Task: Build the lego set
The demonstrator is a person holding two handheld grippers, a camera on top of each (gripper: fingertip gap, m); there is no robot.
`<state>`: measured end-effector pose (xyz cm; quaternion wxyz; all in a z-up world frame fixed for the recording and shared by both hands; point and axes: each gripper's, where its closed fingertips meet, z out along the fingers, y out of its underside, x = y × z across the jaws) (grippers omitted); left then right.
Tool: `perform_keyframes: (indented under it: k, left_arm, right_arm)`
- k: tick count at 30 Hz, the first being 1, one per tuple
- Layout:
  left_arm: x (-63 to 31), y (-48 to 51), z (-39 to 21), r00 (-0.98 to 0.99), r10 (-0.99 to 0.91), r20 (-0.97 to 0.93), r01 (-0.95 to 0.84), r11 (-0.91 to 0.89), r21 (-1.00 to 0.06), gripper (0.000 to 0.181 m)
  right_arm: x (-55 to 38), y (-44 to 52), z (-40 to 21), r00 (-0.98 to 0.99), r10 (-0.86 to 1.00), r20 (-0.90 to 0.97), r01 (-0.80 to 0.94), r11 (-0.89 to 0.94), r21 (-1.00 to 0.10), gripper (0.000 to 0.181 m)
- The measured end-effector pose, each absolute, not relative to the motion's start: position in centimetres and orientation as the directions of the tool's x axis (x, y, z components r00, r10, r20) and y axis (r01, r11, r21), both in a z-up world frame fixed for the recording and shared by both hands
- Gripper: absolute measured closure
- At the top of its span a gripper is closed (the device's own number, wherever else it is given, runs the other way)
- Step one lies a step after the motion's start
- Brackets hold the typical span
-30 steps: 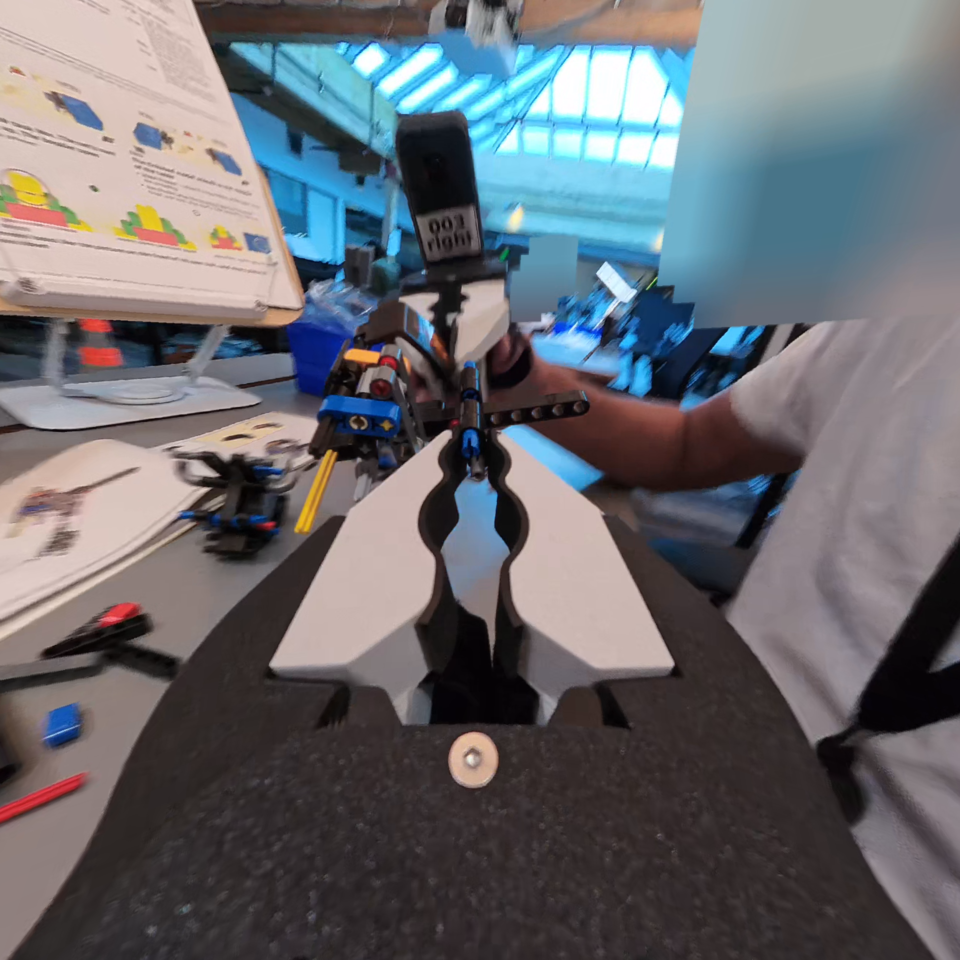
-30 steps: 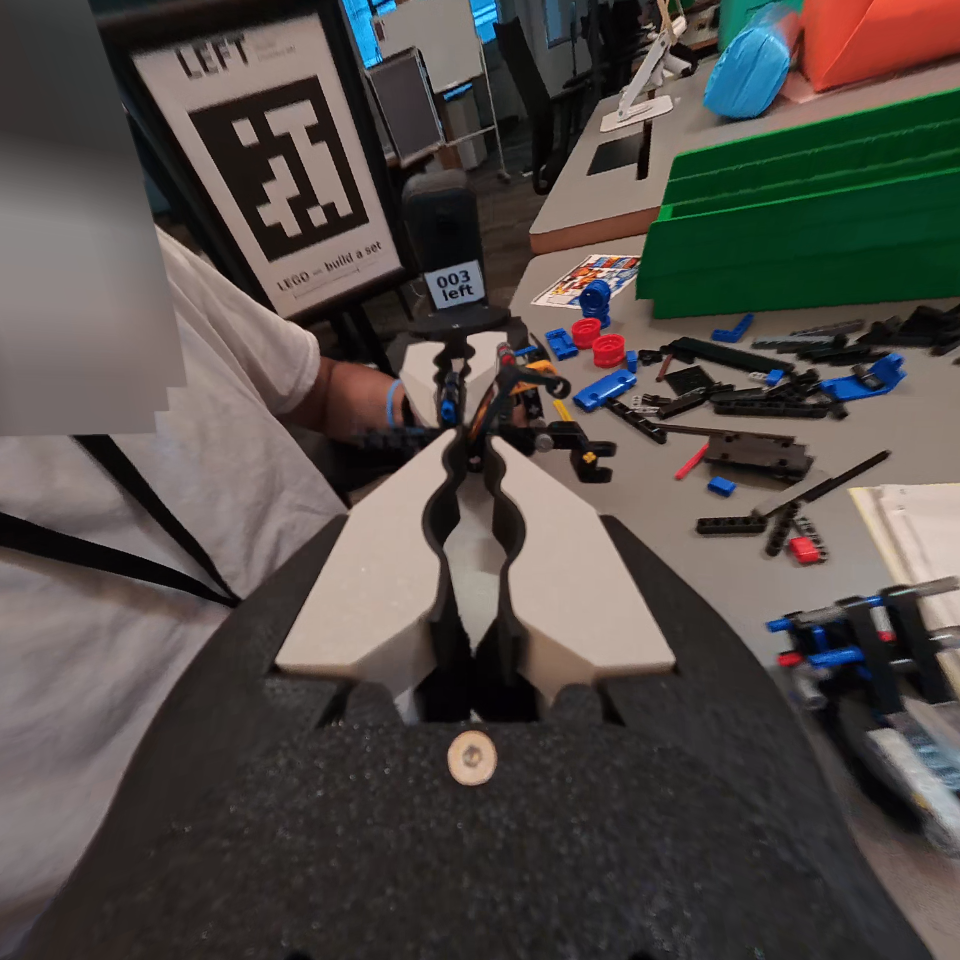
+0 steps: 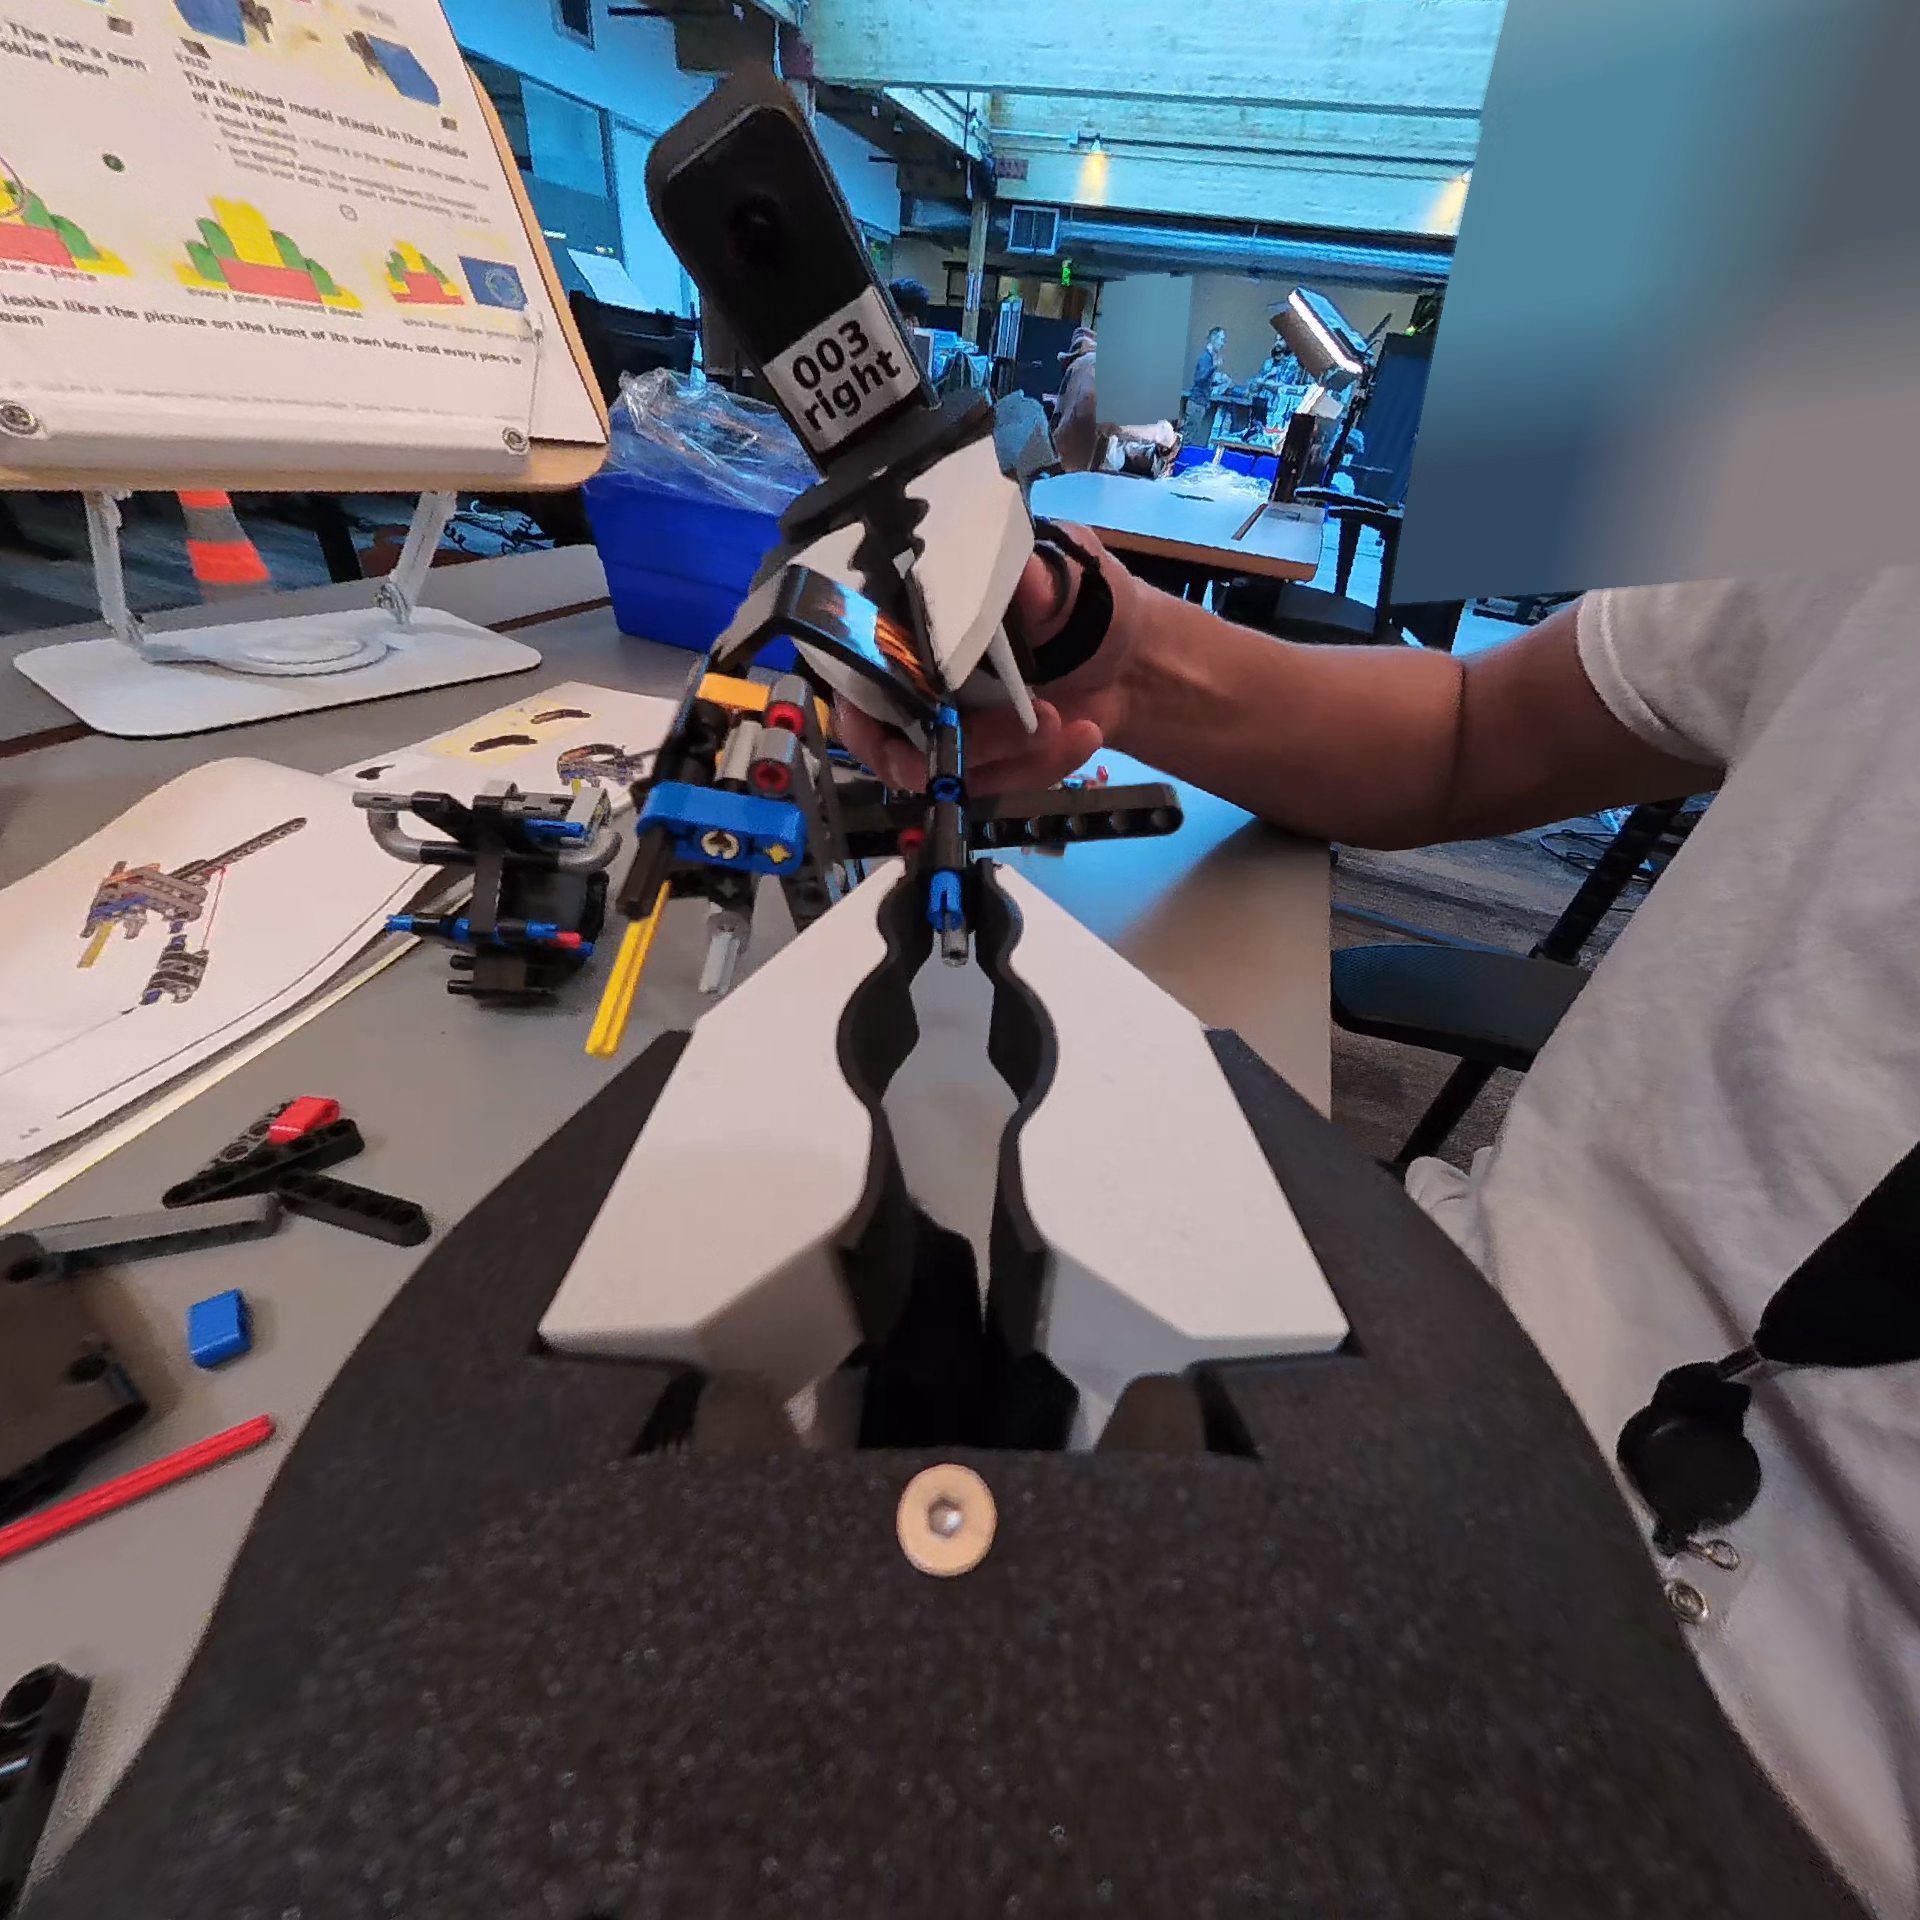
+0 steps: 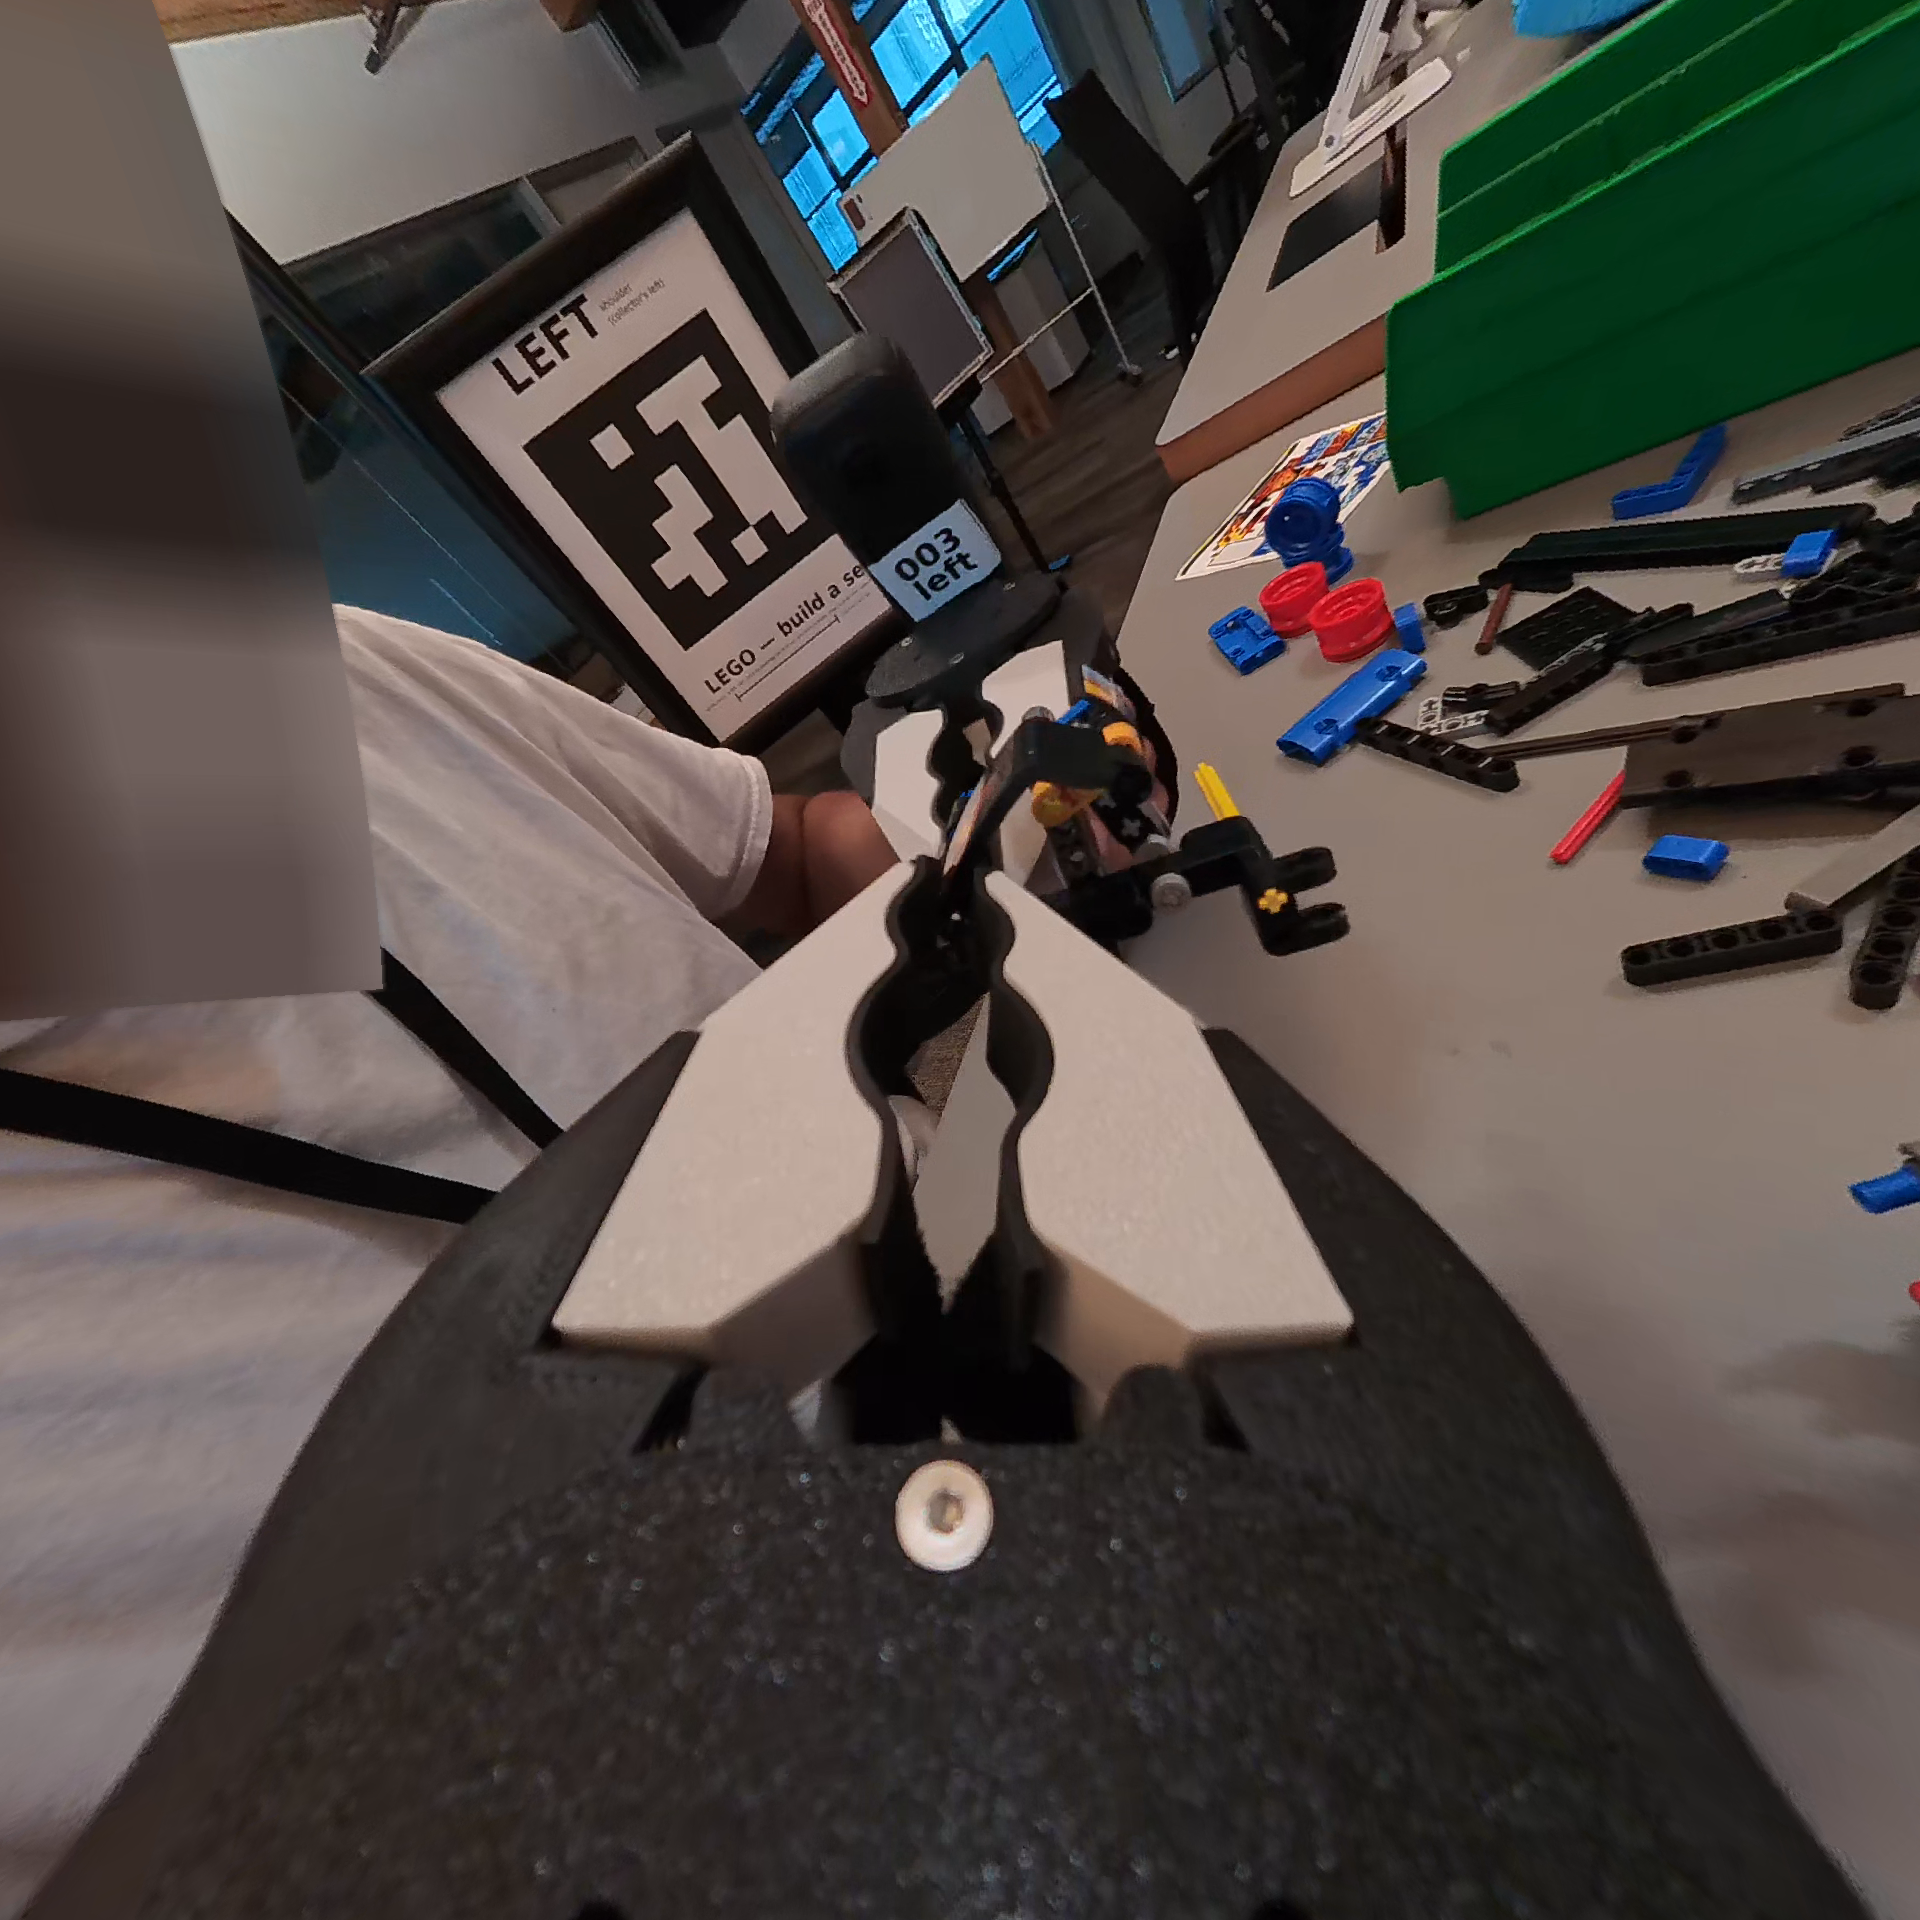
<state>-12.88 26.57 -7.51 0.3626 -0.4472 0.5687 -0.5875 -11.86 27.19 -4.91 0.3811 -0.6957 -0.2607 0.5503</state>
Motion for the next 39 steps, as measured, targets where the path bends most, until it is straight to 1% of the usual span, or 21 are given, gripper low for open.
perform_keyframes:
  k: [6, 18, 28, 36, 39]
  left_arm:
    - [-12.7, 26.7, -7.7, -0.34, -0.922, 0.185, -0.129, -0.149, -0.98, 0.176]
    - [-12.7, 27.6, -9.0, -0.234, -0.972, 0.017, -0.19, 0.029, -0.981, 0.176]
    - [-12.6, 28.3, -7.6, -0.221, -0.964, 0.151, -0.088, -0.135, -0.987, 0.175]
    - [-12.7, 28.2, -6.8, -0.254, -0.941, 0.223, -0.03, -0.223, -0.974, 0.176]
    - [-12.6, 28.2, -6.8, -0.253, -0.942, 0.219, -0.018, -0.222, -0.975, 0.175]
  right_arm:
    - [-11.8, 27.3, -4.8, 0.232, 0.77, -0.595, -0.087, -0.593, -0.801, 0.177]
    - [-11.8, 28.0, -6.0, 0.213, 0.715, -0.666, -0.125, -0.657, -0.744, 0.178]
    - [-11.7, 29.0, -5.8, 0.235, 0.702, -0.672, -0.205, -0.64, -0.741, 0.179]
    - [-12.2, 29.0, -6.0, 0.235, 0.702, -0.673, -0.212, -0.639, -0.74, 0.178]
    - [-12.2, 29.0, -5.8, 0.226, 0.697, -0.681, -0.228, -0.642, -0.732, 0.179]
